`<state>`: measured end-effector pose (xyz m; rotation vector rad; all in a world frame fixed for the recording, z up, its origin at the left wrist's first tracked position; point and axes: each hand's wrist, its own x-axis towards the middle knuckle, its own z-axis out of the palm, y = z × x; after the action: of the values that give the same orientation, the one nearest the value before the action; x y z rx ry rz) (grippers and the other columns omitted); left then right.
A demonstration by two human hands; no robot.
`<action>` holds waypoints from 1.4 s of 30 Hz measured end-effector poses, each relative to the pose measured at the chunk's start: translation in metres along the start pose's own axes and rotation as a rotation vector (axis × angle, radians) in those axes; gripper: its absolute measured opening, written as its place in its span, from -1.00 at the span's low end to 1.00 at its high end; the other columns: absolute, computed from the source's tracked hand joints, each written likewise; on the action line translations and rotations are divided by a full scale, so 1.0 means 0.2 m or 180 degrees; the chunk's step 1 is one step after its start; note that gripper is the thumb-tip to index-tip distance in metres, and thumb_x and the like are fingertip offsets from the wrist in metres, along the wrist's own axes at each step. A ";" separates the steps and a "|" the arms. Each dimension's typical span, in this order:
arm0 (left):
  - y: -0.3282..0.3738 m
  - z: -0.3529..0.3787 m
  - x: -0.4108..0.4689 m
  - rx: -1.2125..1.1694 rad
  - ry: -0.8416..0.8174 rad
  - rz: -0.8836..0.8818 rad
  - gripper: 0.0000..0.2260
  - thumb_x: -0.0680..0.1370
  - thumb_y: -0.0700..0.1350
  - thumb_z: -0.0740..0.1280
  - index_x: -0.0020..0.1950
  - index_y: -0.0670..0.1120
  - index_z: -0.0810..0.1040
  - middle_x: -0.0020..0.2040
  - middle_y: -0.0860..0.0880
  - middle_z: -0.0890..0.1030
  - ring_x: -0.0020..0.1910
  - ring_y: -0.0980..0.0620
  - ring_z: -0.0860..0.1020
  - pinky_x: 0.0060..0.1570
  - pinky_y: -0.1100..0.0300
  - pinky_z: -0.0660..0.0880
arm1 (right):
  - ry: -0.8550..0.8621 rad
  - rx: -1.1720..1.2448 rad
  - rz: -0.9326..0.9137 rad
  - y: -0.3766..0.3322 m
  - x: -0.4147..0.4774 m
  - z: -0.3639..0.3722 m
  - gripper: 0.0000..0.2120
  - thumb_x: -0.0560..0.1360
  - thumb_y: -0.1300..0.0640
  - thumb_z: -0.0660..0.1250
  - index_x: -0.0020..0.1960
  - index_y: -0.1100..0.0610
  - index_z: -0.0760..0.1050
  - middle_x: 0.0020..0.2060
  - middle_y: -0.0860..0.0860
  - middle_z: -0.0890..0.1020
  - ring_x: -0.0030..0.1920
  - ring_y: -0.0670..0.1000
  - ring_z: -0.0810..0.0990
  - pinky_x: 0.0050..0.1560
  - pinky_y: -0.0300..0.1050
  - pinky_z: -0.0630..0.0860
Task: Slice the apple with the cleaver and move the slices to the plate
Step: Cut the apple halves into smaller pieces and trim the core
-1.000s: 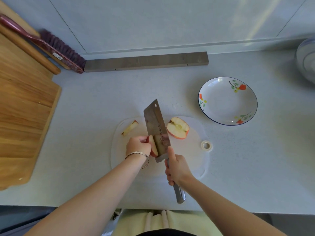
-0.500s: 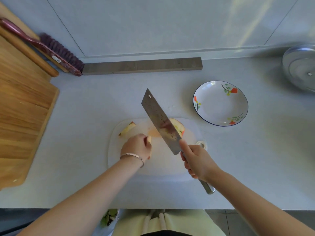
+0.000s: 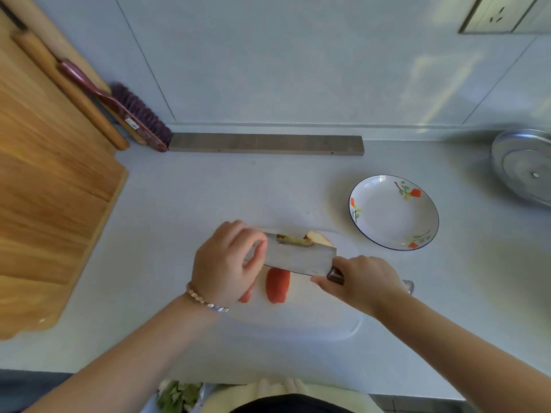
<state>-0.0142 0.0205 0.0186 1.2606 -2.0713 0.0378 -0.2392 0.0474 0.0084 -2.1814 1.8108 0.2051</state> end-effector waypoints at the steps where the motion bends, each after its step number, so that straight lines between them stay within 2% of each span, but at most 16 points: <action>1: -0.02 0.00 0.04 -0.0020 -0.0393 -0.0013 -0.92 0.44 -0.04 0.31 -0.14 0.00 0.56 -0.26 0.01 0.59 -0.18 0.09 0.41 -0.33 0.28 0.40 | -0.0046 -0.0162 -0.0113 -0.01 0.02 -0.01 -0.51 0.49 -0.38 0.03 -0.11 0.06 0.35 -0.14 0.05 0.62 -0.03 0.14 0.59 -0.21 -0.12 0.32; 4: -0.09 0.06 0.12 -0.0075 -0.1879 -0.0808 -0.73 0.46 0.04 0.37 0.12 -0.01 0.60 0.06 0.04 0.59 0.10 0.03 0.39 0.00 0.14 0.46 | 0.0001 -0.0395 -0.0443 -0.02 0.06 0.01 -0.42 0.46 -0.42 -0.03 -0.07 0.08 0.39 -0.11 0.05 0.64 -0.03 0.15 0.60 -0.22 -0.12 0.32; 6: -0.16 0.12 0.14 -0.0048 -0.2376 -0.0953 -0.66 0.45 0.04 0.39 0.20 0.00 0.57 0.17 0.05 0.54 0.17 0.00 0.33 0.10 0.17 0.38 | 0.0267 -0.0361 -0.0723 -0.02 0.07 0.03 -0.33 0.36 -0.47 -0.18 -0.18 0.08 0.38 -0.26 0.05 0.63 -0.19 0.16 0.62 -0.32 -0.14 0.32; 8: -0.20 0.17 0.12 -0.0307 -0.2366 -0.1039 -0.66 0.42 0.04 0.42 0.17 -0.01 0.60 0.17 0.03 0.53 0.10 0.01 0.29 0.09 0.25 0.29 | 0.0719 -0.0405 -0.0995 0.01 0.09 0.07 -0.29 0.40 -0.44 -0.19 -0.38 0.10 0.41 -0.54 0.04 0.52 -0.52 0.11 0.54 -0.54 -0.20 0.28; 10: -0.22 0.20 0.10 -0.0612 -0.2231 -0.1197 -0.72 0.40 0.02 0.44 0.08 -0.02 0.65 0.13 0.03 0.57 0.02 0.05 0.24 0.00 0.33 0.17 | 0.1160 -0.0376 -0.1116 0.03 0.10 0.10 -0.28 0.50 -0.38 -0.21 -0.49 0.07 0.39 -0.67 0.00 0.39 -0.68 0.06 0.41 -0.61 -0.26 0.15; 16: -0.29 0.26 0.05 -0.0778 -0.2096 -0.1413 -0.86 0.46 -0.06 0.40 -0.07 -0.08 0.70 0.04 0.04 0.64 -0.01 0.03 0.25 -0.07 0.30 0.14 | 0.1296 -0.0371 -0.1398 0.01 0.10 0.07 -0.29 0.54 -0.33 -0.21 -0.47 0.07 0.40 -0.68 -0.04 0.35 -0.70 0.02 0.36 -0.57 -0.28 0.07; 19: -0.34 0.28 0.05 -0.0567 -0.2400 -0.1564 -0.86 0.49 -0.09 0.37 -0.03 -0.10 0.67 0.04 -0.02 0.65 0.07 -0.04 0.36 0.10 0.20 0.30 | 0.1287 -0.0404 -0.1390 0.01 0.12 0.08 -0.29 0.54 -0.33 -0.23 -0.48 0.06 0.41 -0.69 -0.04 0.34 -0.70 0.01 0.36 -0.55 -0.29 0.05; 21: -0.37 0.29 0.08 -0.0067 -0.2544 -0.1491 -0.85 0.51 -0.08 0.33 -0.02 -0.07 0.66 0.04 -0.05 0.64 0.14 -0.08 0.42 0.12 0.13 0.35 | 0.1116 -0.0502 -0.1292 0.02 0.14 0.10 -0.31 0.53 -0.33 -0.20 -0.48 0.05 0.39 -0.69 -0.05 0.28 -0.70 0.00 0.35 -0.57 -0.29 0.06; 23: -0.43 0.28 0.13 0.0173 -0.2122 -0.1770 -0.83 0.52 -0.09 0.30 -0.03 -0.11 0.66 0.03 -0.10 0.65 0.12 -0.15 0.46 0.06 0.09 0.39 | 0.0767 -0.0600 -0.1154 0.02 0.15 0.07 -0.34 0.46 -0.38 -0.16 -0.44 0.06 0.42 -0.65 -0.05 0.31 -0.65 0.00 0.43 -0.53 -0.26 0.11; 26: -0.54 0.26 0.19 0.0083 -0.1612 -0.2441 -0.84 0.52 -0.20 0.26 -0.06 -0.11 0.65 -0.03 -0.15 0.64 0.04 -0.20 0.52 0.02 0.08 0.44 | 0.0101 -0.0573 -0.0987 0.04 0.12 0.00 -0.29 0.37 -0.45 -0.21 -0.09 0.06 0.45 -0.33 -0.01 0.46 -0.18 0.10 0.62 -0.28 -0.16 0.25; 28: -0.59 0.24 0.20 0.0061 -0.1504 -0.2592 -0.79 0.52 -0.26 0.23 -0.06 -0.04 0.62 -0.07 -0.15 0.61 -0.02 -0.20 0.53 0.03 0.08 0.45 | -0.0197 -0.0612 -0.0560 0.08 0.11 -0.03 -0.45 0.46 -0.42 -0.07 -0.04 0.02 0.39 -0.22 -0.02 0.50 -0.03 0.09 0.59 -0.22 -0.13 0.27; 31: -0.60 0.25 0.14 -0.0015 -0.1485 -0.2823 -0.77 0.54 -0.25 0.20 0.12 -0.14 0.58 0.13 -0.15 0.60 0.12 -0.18 0.54 0.14 0.05 0.46 | -0.0157 -0.0408 0.0233 0.11 0.08 -0.09 -0.52 0.46 -0.39 0.05 -0.16 0.02 0.36 -0.30 -0.04 0.48 -0.18 0.06 0.53 -0.37 -0.15 0.28; 34: -0.56 0.30 0.04 -0.0139 -0.2011 -0.2955 -0.76 0.51 -0.13 0.29 0.16 -0.14 0.54 0.18 -0.14 0.56 0.15 -0.13 0.52 0.14 0.09 0.45 | 0.0161 0.0359 0.0874 0.12 0.08 -0.10 -0.48 0.45 -0.35 0.16 -0.30 0.12 0.40 -0.42 0.02 0.50 -0.36 0.06 0.47 -0.45 -0.18 0.26; 37: -0.45 0.37 0.01 -0.0057 -0.2513 -0.3011 -0.44 0.33 0.22 0.41 0.20 -0.06 0.44 0.19 -0.06 0.50 0.21 -0.09 0.47 0.15 0.07 0.44 | 0.0284 0.1019 0.1154 0.09 0.11 -0.10 -0.47 0.47 -0.26 0.23 -0.42 0.14 0.24 -0.53 0.03 0.36 -0.46 0.04 0.34 -0.44 -0.12 0.21; 39: -0.38 0.41 0.03 0.0267 -0.2768 -0.3011 -0.27 0.23 0.34 0.41 0.24 -0.04 0.36 0.22 -0.04 0.45 0.26 -0.11 0.42 0.17 0.04 0.40 | 0.0278 0.1313 0.1226 0.05 0.14 -0.09 -0.46 0.47 -0.25 0.24 -0.44 0.14 0.21 -0.55 0.03 0.32 -0.46 0.06 0.33 -0.42 -0.11 0.22; 42: -0.33 0.48 0.05 0.0564 -0.2974 -0.3158 -0.24 0.28 0.23 0.47 0.31 -0.09 0.26 0.30 -0.10 0.39 0.31 -0.14 0.38 0.21 0.02 0.37 | 0.0235 0.1496 0.1239 -0.01 0.18 -0.08 -0.45 0.46 -0.27 0.22 -0.43 0.16 0.26 -0.53 0.05 0.33 -0.43 0.08 0.34 -0.38 -0.10 0.26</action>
<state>-0.0172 -0.0557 -0.0689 2.6247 -1.8414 -0.9918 -0.2315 0.0089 0.0135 -1.5293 2.0575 -0.2057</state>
